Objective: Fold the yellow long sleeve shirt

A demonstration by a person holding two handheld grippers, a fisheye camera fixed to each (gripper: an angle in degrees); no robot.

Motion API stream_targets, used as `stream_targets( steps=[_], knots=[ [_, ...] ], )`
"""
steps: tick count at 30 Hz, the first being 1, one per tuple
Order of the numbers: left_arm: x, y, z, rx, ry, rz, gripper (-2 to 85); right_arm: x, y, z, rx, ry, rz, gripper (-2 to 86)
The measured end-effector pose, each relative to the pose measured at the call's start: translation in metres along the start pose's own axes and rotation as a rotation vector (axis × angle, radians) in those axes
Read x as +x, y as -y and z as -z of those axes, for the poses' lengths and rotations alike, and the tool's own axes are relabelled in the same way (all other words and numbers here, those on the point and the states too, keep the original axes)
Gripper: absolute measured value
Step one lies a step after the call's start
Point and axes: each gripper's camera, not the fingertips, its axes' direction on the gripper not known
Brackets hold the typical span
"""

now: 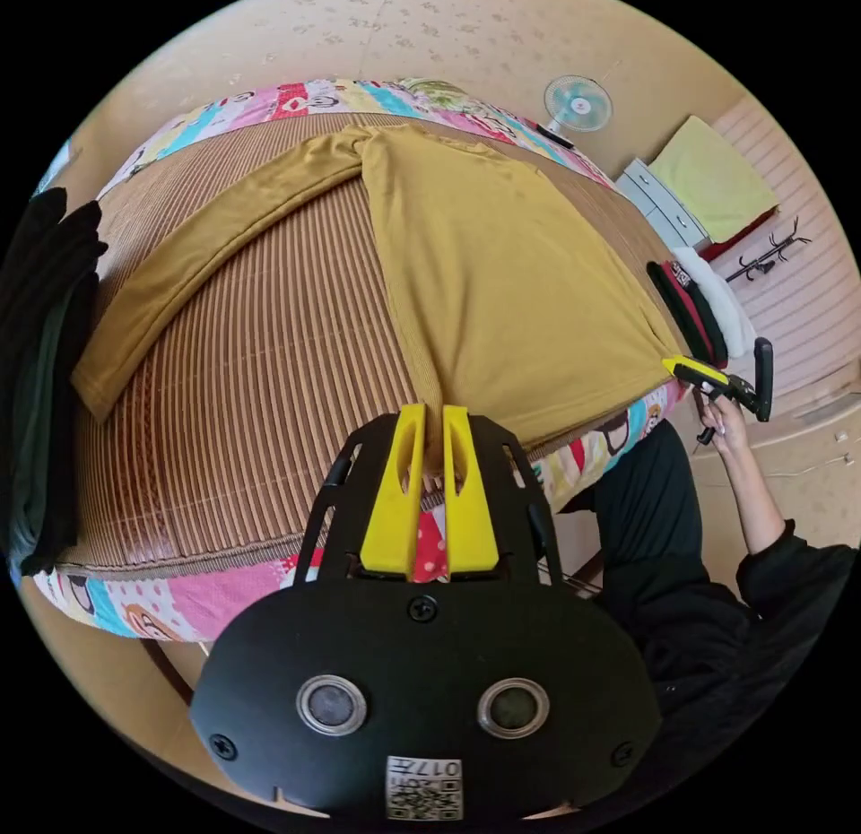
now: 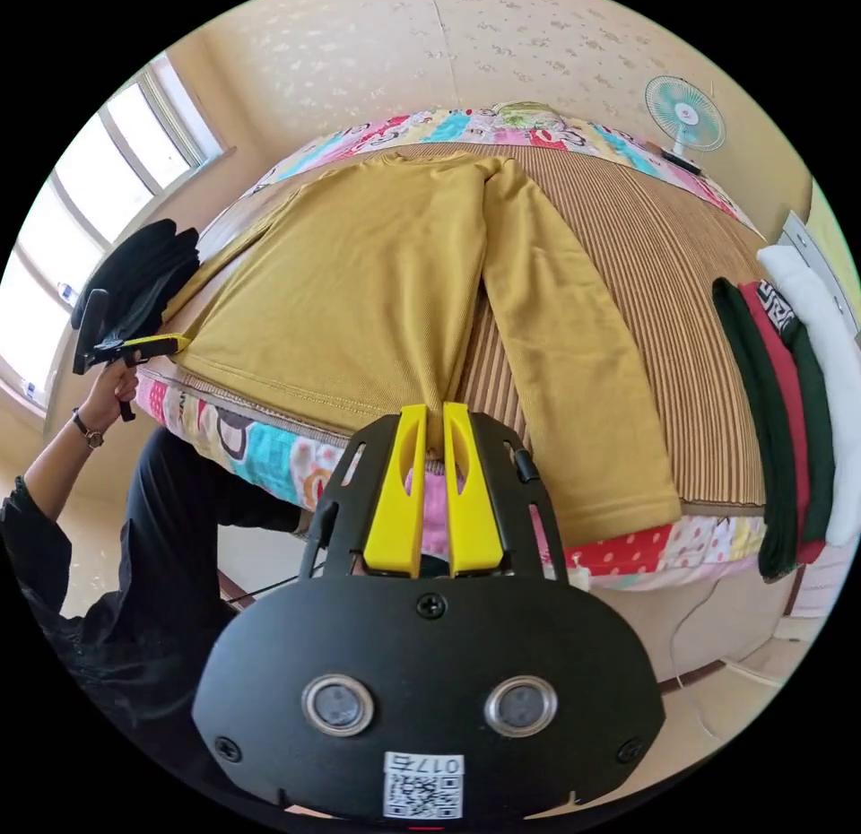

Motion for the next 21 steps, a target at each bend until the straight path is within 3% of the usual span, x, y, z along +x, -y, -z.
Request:
stream_targets(
  steps=[5, 8, 10, 14, 16, 18, 21],
  knots=[
    [0.016, -0.086, 0.024, 0.12, -0.033, 0.086, 4.9, 0.042, -0.06, 0.054, 0.032, 0.09, -0.054, 3.3],
    [0.023, -0.135, 0.05, 0.198, -0.025, 0.193, 5.7, 0.081, -0.1, 0.105, 0.131, 0.287, -0.135, 3.5],
    [0.027, -0.169, 0.066, 0.276, -0.046, 0.241, 6.1, 0.133, -0.133, 0.151, 0.259, 0.409, -0.293, 4.0],
    [0.029, -0.216, 0.096, 0.348, -0.147, 0.298, 7.5, 0.235, -0.187, 0.182, 0.322, 0.614, -0.724, 6.1],
    [0.028, -0.225, 0.112, 0.386, -0.196, 0.308, 8.0, 0.285, -0.226, 0.182, 0.371, 0.917, -0.961, 7.4],
    [0.028, -0.231, 0.129, 0.429, -0.228, 0.319, 8.2, 0.303, -0.244, 0.184, 0.399, 1.067, -1.055, 8.4],
    [0.035, -0.235, 0.157, 0.472, -0.239, 0.314, 8.2, 0.316, -0.244, 0.192, 0.326, 1.098, -1.11, 11.4]
  ],
)
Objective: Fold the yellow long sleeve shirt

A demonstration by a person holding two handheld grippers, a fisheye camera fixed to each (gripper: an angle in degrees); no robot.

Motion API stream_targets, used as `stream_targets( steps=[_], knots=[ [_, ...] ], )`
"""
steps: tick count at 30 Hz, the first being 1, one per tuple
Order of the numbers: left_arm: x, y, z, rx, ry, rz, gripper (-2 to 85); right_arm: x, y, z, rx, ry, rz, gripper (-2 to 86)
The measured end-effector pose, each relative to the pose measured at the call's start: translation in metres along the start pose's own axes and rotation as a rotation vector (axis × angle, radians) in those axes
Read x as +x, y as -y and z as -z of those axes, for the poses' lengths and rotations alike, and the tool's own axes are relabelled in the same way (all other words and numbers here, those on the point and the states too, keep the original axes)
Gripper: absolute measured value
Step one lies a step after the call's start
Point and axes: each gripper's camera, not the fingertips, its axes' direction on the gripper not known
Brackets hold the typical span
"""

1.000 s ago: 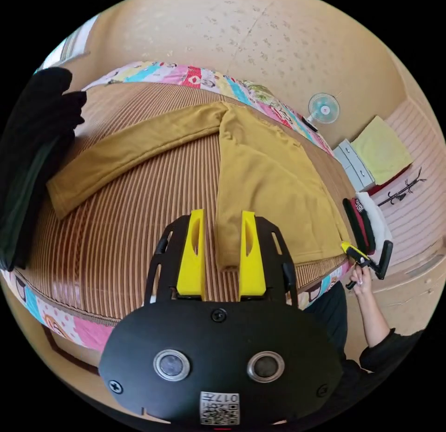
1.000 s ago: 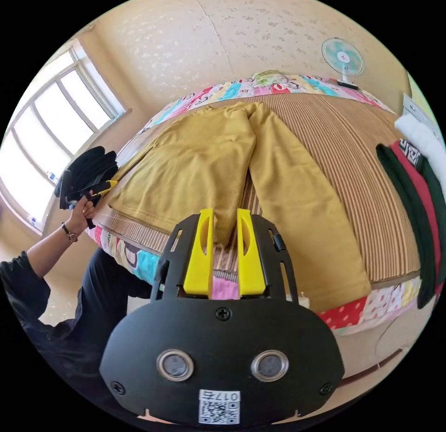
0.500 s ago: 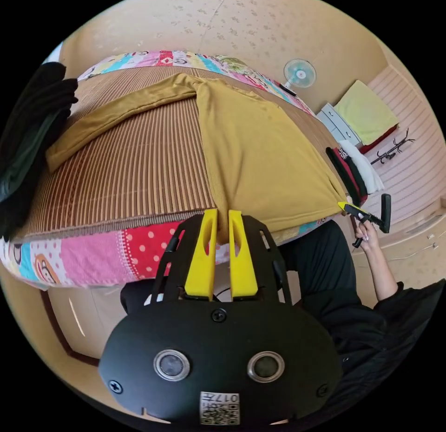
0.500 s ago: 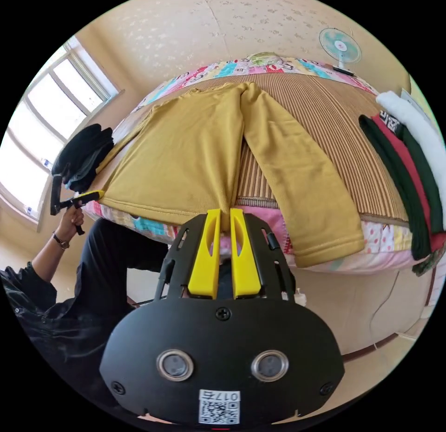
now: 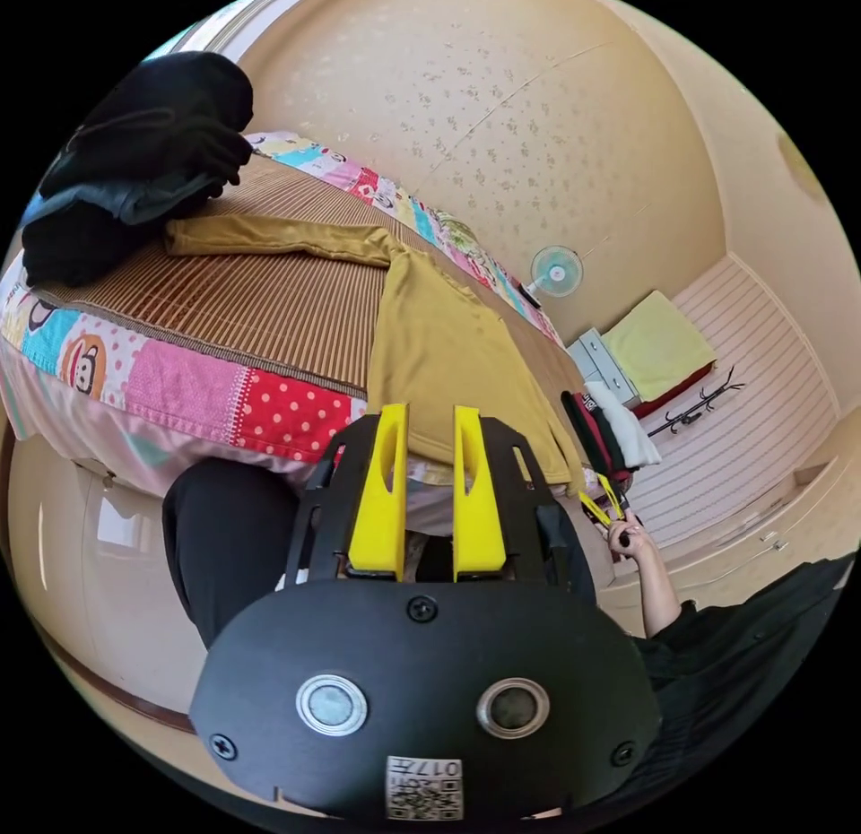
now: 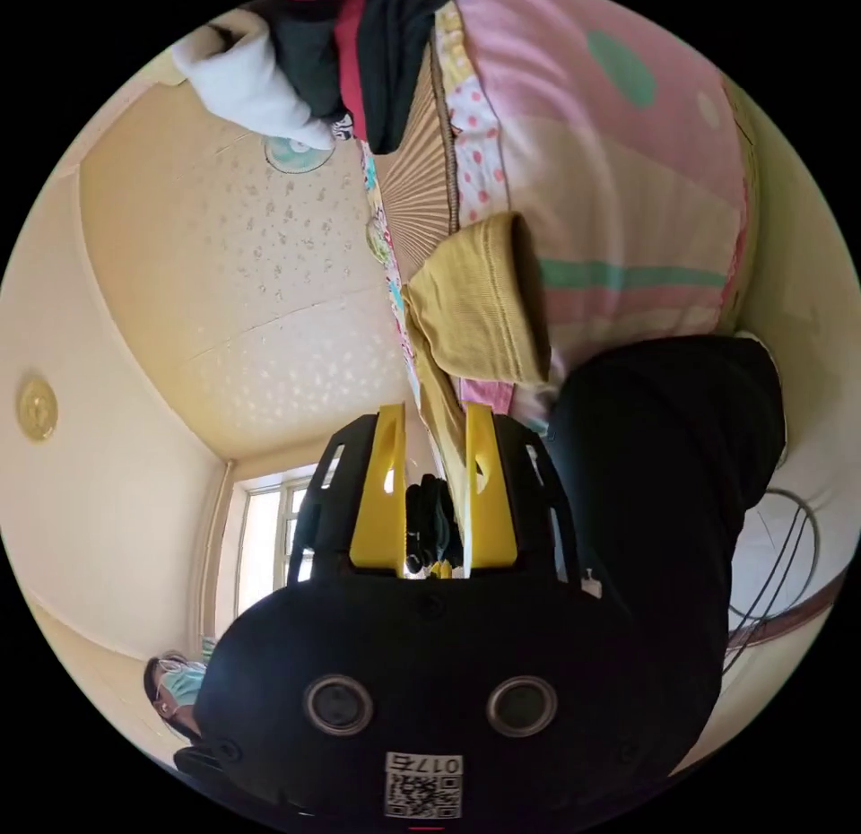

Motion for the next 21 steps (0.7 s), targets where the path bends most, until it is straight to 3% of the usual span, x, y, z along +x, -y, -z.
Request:
stream_targets(
  steps=[6, 12, 14, 19, 21],
  knots=[
    [0.038, 0.001, 0.027, 0.003, -0.091, 0.003, 8.7, -0.014, 0.016, 0.016, 0.021, -0.023, -0.075, 12.4],
    [0.071, -0.01, 0.054, -0.017, -0.1, -0.041, 8.7, -0.036, 0.016, 0.071, 0.233, -0.022, -0.101, 3.7],
    [0.07, -0.011, 0.07, -0.004, -0.094, -0.024, 8.7, -0.063, 0.018, 0.084, 0.233, -0.035, -0.014, 2.7],
    [0.066, -0.009, 0.101, 0.013, -0.088, -0.006, 8.8, -0.162, -0.012, 0.138, 0.388, -0.09, 0.464, 1.9],
    [0.063, -0.009, 0.11, 0.021, -0.077, 0.003, 8.8, -0.158, -0.016, 0.156, 0.45, -0.159, 0.491, 2.0]
  ],
)
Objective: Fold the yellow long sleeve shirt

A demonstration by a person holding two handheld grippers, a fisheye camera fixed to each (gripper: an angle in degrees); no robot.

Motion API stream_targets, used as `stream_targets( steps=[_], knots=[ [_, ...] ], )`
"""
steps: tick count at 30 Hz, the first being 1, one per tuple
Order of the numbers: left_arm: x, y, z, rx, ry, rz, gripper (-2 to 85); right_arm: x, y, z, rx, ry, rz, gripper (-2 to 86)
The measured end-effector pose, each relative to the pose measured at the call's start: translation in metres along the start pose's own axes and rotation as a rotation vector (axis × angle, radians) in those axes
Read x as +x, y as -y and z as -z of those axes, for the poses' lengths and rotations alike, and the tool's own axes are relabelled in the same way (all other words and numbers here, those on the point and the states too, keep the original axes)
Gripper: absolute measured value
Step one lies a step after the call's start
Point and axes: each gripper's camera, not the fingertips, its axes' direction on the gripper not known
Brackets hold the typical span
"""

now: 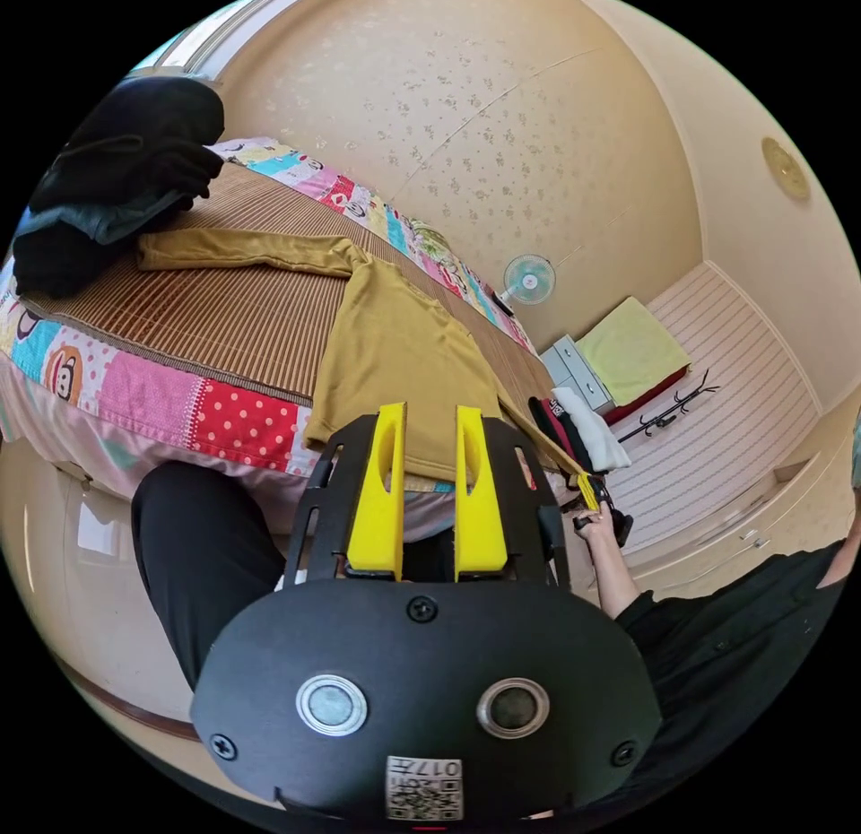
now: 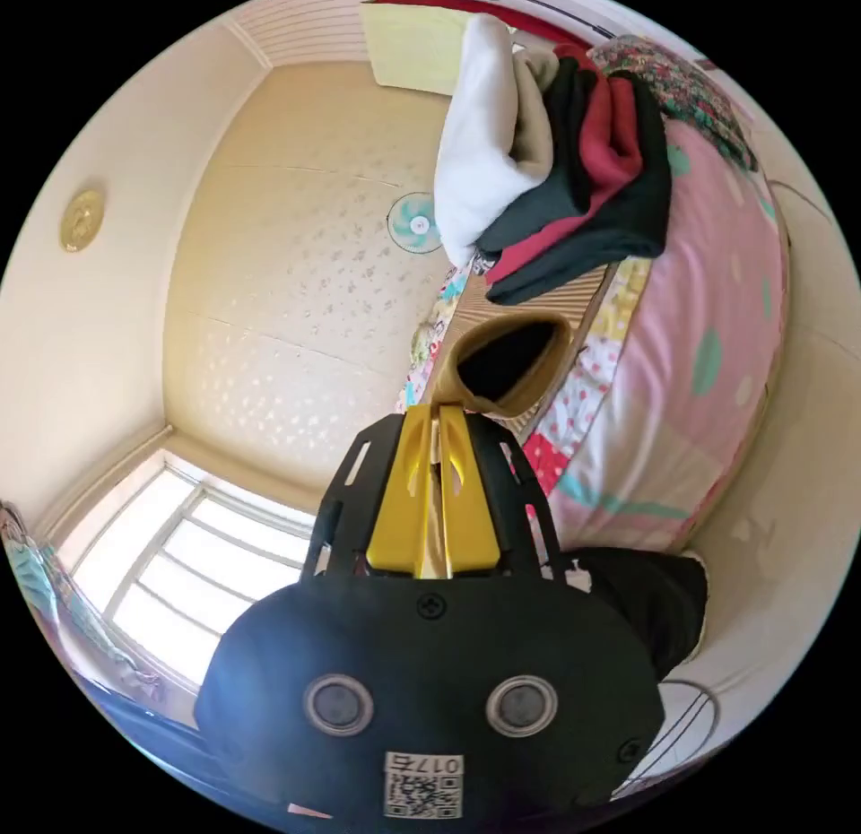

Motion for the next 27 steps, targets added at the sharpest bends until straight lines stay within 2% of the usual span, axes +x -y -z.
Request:
stream_targets(
  steps=[3, 12, 14, 21, 23, 27],
  knots=[
    [-0.005, 0.0, 0.013, 0.014, -0.016, 0.039, 8.8, 0.046, -0.011, 0.012, -0.029, -0.134, -0.141, 2.6],
    [0.0, 0.005, 0.051, 0.025, -0.01, 0.045, 8.8, 0.131, -0.07, 0.03, 0.043, 0.206, -0.512, 6.4],
    [-0.001, 0.004, 0.059, 0.035, -0.007, 0.053, 8.8, 0.14, -0.083, 0.029, 0.053, 0.214, -0.575, 6.6],
    [-0.015, 0.001, 0.083, 0.044, -0.029, 0.104, 8.9, 0.138, -0.082, 0.052, 0.159, 0.118, -0.523, 3.7],
    [-0.022, 0.002, 0.097, 0.053, -0.019, 0.111, 8.9, 0.111, -0.059, 0.045, 0.154, 0.117, -0.424, 3.3],
    [-0.04, 0.008, 0.118, 0.071, -0.015, 0.131, 8.9, 0.001, 0.021, -0.008, 0.066, 0.153, -0.171, 2.9]
  ],
)
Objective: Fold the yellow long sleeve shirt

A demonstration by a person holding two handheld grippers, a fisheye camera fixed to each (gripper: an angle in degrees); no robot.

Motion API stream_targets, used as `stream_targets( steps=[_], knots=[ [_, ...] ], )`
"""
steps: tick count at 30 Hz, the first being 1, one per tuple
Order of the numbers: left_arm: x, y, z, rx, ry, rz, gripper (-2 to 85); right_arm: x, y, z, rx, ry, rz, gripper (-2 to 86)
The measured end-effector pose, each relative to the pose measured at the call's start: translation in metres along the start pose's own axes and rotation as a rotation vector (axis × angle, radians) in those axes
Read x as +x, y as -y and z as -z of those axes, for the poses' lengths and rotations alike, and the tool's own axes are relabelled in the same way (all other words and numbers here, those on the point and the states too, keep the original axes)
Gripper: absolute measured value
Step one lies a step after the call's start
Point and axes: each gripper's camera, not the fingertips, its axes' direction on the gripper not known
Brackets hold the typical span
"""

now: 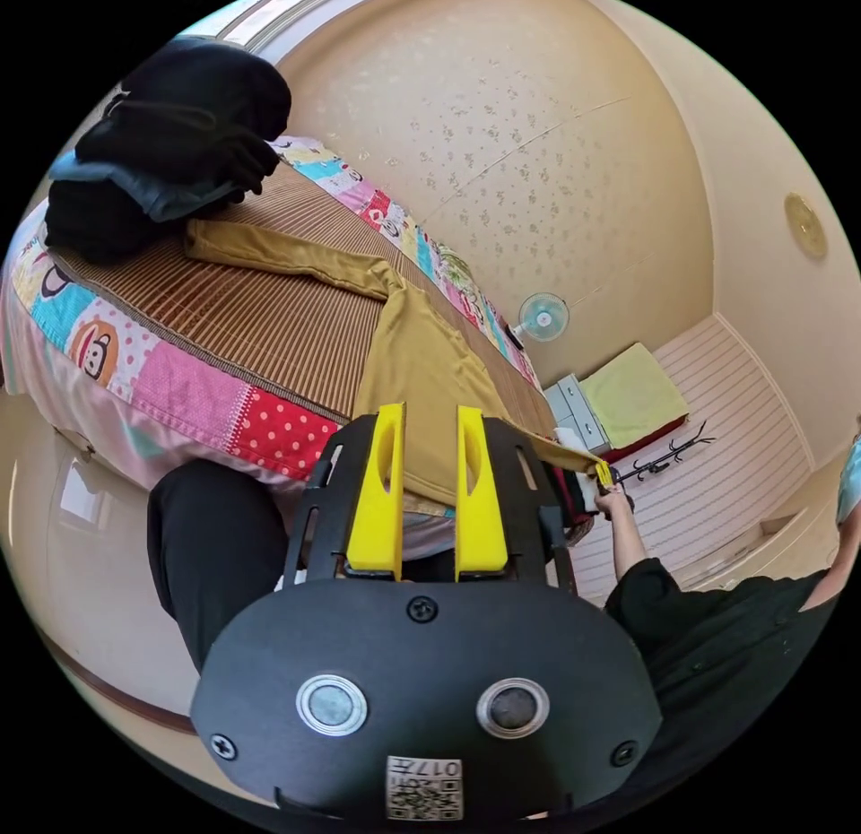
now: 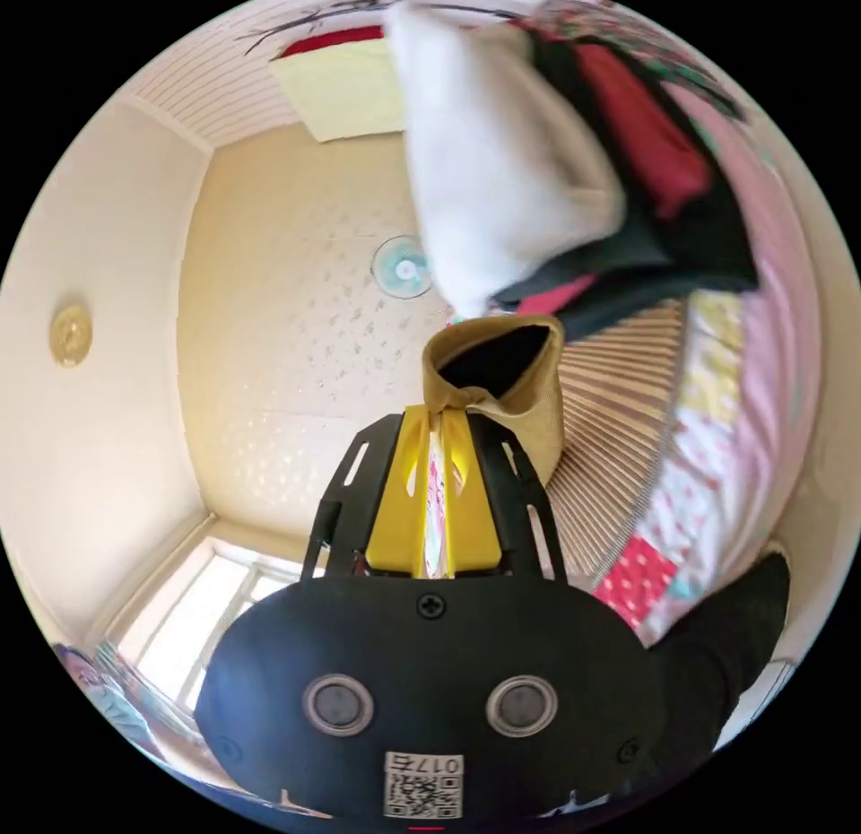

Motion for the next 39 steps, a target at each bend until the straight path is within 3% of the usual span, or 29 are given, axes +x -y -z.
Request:
stream_targets(
  steps=[4, 7, 9, 13, 15, 18, 23, 27, 31, 33, 37, 39],
  knots=[
    [-0.021, 0.01, 0.021, 0.023, -0.003, 0.013, 8.9, -0.136, 0.025, -0.088, -0.096, -0.121, 0.407, 2.8],
    [-0.041, 0.009, 0.035, 0.042, 0.0, 0.047, 8.9, -0.177, 0.022, -0.134, -0.163, -0.043, 0.584, 2.9],
    [-0.054, 0.007, 0.04, 0.044, -0.004, 0.068, 8.9, -0.171, 0.016, -0.15, -0.15, -0.057, 0.61, 3.0],
    [-0.083, 0.004, 0.042, 0.011, 0.017, 0.103, 9.0, -0.115, -0.007, -0.196, -0.138, -0.337, 0.557, 3.0],
    [-0.093, 0.005, 0.042, 0.002, 0.02, 0.119, 9.2, -0.103, -0.027, -0.223, -0.164, -0.363, 0.561, 3.0],
    [-0.105, 0.007, 0.04, -0.001, 0.025, 0.131, 9.4, -0.116, -0.09, -0.285, -0.223, -0.316, 0.7, 3.1],
    [-0.117, 0.011, 0.026, -0.008, 0.027, 0.131, 9.7, -0.115, -0.253, -0.403, -0.436, -0.049, 0.783, 3.3],
    [-0.124, 0.015, 0.014, -0.007, 0.003, 0.137, 9.7, -0.026, -0.439, -0.484, -0.658, 0.017, 0.775, 3.2],
    [-0.133, 0.033, -0.006, -0.042, 0.09, 0.081, 10.1, 0.143, -0.607, -0.533, -1.038, -0.146, 0.632, 3.6],
    [-0.147, 0.05, -0.018, -0.105, 0.137, 0.09, 10.7, 0.199, -0.66, -0.516, -1.123, -0.239, 0.636, 4.0],
    [-0.187, 0.097, -0.028, -0.055, 0.171, 0.157, 11.8, 0.233, -0.682, -0.431, -1.086, -0.129, 0.676, 4.9],
    [-0.212, 0.115, -0.036, -0.007, 0.177, 0.251, 13.0, 0.233, -0.672, -0.393, -1.033, -0.176, 0.757, 5.0]
  ],
)
